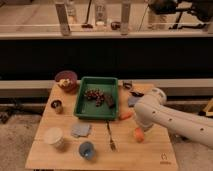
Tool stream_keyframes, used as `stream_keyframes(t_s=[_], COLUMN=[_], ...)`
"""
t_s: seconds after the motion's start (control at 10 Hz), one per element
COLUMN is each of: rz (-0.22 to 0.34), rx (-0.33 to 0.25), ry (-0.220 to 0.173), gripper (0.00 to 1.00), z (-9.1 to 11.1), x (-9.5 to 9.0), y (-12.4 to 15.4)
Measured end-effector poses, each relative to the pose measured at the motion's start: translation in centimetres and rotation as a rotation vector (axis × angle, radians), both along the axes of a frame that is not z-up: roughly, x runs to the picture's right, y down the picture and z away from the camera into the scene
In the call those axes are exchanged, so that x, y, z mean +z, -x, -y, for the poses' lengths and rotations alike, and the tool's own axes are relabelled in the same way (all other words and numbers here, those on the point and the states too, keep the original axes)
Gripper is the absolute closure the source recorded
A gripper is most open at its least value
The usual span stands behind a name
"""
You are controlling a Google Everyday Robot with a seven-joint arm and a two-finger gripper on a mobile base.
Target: Place apple in paper cup
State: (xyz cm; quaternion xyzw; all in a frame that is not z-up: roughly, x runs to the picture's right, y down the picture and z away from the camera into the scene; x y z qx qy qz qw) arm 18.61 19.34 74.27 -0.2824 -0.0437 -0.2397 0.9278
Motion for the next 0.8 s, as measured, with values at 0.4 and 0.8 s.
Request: stream_keyframes(t_s=[0.4, 0.8], rz=[0.020, 0.032], rx=[-0.054, -0.116], ry=[0.003, 0.002], gripper=[0.20, 0.20], z=[-0.1, -0.1], x=[0.2, 0.3], y=[0.8, 1.7])
